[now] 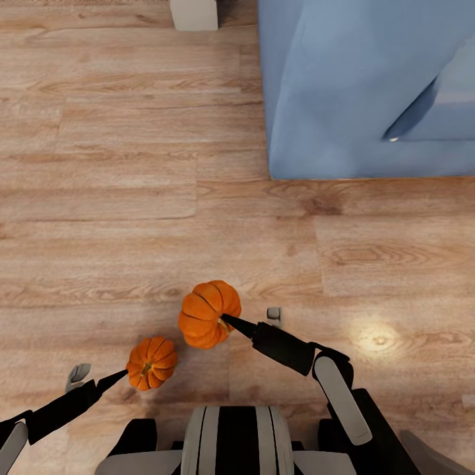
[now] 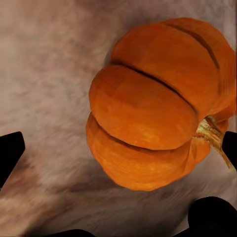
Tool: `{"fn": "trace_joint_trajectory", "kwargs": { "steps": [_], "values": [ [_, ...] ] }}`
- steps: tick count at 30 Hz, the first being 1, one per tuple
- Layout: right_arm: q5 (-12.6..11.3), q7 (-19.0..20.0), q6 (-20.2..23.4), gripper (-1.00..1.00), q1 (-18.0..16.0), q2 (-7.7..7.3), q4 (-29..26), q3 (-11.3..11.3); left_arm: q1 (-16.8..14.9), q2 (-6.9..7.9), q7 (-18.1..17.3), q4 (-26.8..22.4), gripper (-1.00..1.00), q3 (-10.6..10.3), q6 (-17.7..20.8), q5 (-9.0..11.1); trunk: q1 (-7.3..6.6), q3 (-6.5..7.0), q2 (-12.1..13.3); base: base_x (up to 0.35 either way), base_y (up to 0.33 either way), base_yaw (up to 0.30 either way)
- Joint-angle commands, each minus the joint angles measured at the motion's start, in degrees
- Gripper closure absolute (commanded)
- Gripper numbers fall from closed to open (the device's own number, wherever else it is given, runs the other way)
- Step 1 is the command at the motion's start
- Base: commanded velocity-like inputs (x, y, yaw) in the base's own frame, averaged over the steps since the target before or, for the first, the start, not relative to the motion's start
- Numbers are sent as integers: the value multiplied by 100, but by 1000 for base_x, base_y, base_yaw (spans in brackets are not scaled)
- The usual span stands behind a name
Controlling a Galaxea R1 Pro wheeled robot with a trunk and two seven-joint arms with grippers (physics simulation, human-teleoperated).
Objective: Place each of the two pumpkins and all three candles from the living room inside a cabinet in the living room (use any cabinet), then make sure every cabinet is closed, and position the cauldron so it is next to a table in the living room.
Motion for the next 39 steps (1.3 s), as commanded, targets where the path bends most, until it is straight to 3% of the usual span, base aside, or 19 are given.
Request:
{"fn": "trace_joint_trajectory", "kwargs": {
  "steps": [1,22,25,39],
  "values": [
    [-8,-4,1,100,-1,1,2,2,-1,1,-1,0,-100,1,0,0,0,0,0,69,-1,0],
    [-8,-4,1,100,-1,1,3,4,2,-6,75,0,-100,-12,-14,-25,10,0,-5,34,0,0],
    [-2,-4,1,100,-1,1,5,87,-1,-10,93,0,-100,-24,-66,-47,18,0,-9,0,0,0],
    [-8,-13,-216,100,-1,-6,7,196,0,-191,325,0,-100,-52,-289,-75,39,0,-20,0,0,0]
  ]
}}
